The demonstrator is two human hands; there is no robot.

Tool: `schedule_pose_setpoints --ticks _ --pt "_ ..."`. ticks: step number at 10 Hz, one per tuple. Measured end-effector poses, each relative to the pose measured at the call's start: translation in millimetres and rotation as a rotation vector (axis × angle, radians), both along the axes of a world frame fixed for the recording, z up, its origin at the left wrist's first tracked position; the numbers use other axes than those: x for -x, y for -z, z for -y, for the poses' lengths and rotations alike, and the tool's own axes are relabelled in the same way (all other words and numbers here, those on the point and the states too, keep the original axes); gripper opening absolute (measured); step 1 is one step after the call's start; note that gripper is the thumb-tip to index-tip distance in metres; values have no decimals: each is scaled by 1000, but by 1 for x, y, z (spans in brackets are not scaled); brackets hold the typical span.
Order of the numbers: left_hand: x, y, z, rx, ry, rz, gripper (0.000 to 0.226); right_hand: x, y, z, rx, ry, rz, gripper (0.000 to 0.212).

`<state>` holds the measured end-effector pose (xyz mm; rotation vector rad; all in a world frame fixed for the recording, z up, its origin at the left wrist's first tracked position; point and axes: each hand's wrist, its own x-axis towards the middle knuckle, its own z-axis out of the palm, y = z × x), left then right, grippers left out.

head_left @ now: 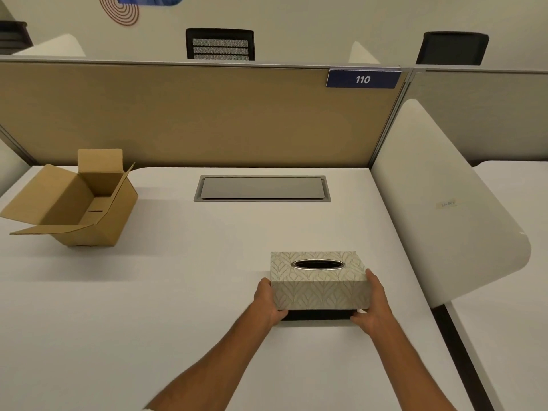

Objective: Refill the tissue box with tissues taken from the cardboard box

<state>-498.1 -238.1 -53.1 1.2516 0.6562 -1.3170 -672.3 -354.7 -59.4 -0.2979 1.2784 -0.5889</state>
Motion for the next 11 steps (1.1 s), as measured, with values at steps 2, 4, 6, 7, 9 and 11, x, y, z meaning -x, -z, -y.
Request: schedule_pose_setpoints --ticks 2,4,6,7,9,11 --pt "1 8 -3 -71 54 64 22 4 13 -3 3 -1 -113 75" --pt "5 22 -3 -201 192 269 37 12 27 -8 114 -59 -421 60" --pt "9 38 -7 -231 208 343 41 17 35 -16 223 -159 -575 43" --pt "10 41 -11 -232 201 368 33 18 37 -23 256 -193 -636 36" --pt "8 40 -14 -264 284 412 26 20 40 -29 322 -261 -679 34" --pt "-7 39 -20 -308 413 654 36 24 27 -24 522 -260 -822 38"
